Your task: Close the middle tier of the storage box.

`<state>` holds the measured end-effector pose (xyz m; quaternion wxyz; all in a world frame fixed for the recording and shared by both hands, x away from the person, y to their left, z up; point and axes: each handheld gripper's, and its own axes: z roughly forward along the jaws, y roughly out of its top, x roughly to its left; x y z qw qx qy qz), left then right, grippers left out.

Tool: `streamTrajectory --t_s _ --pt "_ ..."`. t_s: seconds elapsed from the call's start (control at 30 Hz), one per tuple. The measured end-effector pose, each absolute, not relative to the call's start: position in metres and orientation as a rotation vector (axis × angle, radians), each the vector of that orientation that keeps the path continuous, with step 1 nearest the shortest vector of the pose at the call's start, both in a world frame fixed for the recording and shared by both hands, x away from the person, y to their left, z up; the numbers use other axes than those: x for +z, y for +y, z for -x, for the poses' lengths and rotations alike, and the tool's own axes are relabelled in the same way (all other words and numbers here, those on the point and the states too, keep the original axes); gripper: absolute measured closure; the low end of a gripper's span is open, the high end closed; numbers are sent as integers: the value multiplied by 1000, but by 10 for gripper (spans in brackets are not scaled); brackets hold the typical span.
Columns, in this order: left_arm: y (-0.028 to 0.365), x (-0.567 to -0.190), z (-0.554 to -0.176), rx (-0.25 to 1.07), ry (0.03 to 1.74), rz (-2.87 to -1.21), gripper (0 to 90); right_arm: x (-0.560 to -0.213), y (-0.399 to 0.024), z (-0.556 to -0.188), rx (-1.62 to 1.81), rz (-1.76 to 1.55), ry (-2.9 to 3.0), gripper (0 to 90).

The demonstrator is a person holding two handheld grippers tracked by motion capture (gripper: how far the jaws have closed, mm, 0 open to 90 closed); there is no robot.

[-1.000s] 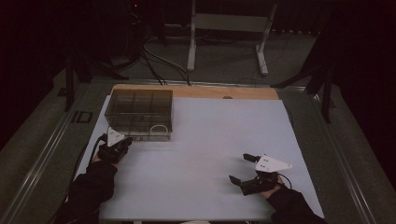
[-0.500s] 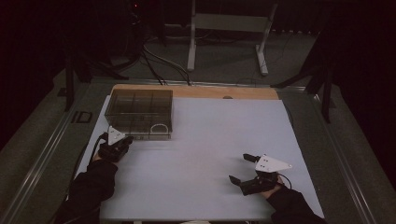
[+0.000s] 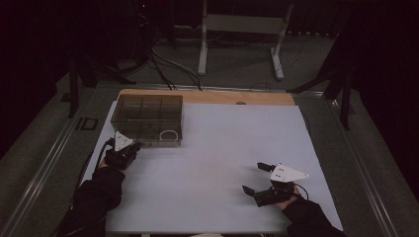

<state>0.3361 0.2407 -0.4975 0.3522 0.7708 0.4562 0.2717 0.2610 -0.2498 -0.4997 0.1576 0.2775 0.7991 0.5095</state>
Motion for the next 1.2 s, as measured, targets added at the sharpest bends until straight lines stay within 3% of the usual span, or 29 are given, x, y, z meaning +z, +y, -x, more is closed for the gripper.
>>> streamTrajectory --t_s 1.2 --pt "240 -495 -356 714 1194 -2002 900 -499 -250 -261 1468 -790 2283 22"
